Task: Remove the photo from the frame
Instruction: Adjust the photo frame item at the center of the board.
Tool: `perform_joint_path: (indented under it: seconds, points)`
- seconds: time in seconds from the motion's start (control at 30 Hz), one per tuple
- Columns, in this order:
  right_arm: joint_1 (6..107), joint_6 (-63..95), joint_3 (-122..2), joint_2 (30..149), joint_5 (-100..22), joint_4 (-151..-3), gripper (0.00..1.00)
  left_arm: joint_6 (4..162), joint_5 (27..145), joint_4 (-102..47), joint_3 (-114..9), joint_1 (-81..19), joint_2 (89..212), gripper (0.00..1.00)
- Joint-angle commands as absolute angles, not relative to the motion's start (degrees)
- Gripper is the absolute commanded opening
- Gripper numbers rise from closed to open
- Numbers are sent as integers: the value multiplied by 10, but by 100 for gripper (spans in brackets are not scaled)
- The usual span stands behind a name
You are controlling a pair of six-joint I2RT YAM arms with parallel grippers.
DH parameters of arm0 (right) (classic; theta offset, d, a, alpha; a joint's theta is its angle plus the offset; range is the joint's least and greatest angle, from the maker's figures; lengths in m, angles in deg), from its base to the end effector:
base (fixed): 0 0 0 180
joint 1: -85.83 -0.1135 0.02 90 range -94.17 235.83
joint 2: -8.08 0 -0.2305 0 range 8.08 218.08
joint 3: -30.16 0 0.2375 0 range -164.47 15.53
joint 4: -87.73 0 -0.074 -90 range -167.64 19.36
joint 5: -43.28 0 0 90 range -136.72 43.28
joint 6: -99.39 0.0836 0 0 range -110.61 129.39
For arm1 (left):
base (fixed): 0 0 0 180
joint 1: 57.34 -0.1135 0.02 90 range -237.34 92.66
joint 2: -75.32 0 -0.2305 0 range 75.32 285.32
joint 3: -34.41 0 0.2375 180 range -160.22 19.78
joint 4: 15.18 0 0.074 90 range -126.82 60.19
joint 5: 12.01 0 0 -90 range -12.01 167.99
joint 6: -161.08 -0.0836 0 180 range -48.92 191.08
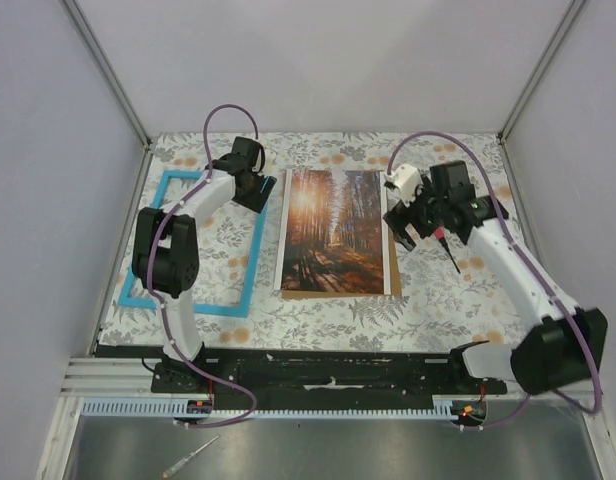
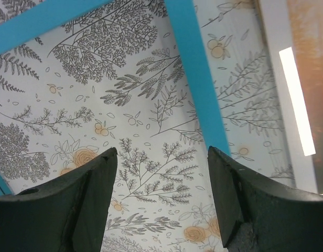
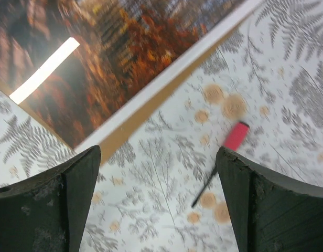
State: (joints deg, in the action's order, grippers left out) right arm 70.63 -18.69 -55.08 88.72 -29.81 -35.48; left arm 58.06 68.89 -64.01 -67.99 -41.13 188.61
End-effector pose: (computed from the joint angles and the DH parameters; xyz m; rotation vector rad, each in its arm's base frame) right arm 0.2963 0.1057 0.2383 -1.0164 2.2247 0.2670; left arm 0.4102 -0.1055 0.1452 0.6026 2.5332 0.1875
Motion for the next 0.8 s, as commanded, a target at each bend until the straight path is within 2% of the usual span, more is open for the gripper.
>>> perform_joint_path:
  seconds: [0.0,0.2,0.5,0.77]
  points:
    - [706,-270,-427,758,-392,-392,98,609,760,-631,-687,-404,1811,77]
    - [712,-272,-290,645,-376,-514,98,587,777,-618,-649,-404,1791,77]
    - [712,-241,-317,715,-376,-514,98,587,776,-595,-611,-404,1788,78]
    - [712,-242,-317,714,-377,-517,98,593,757,-584,-593,-404,1779,78]
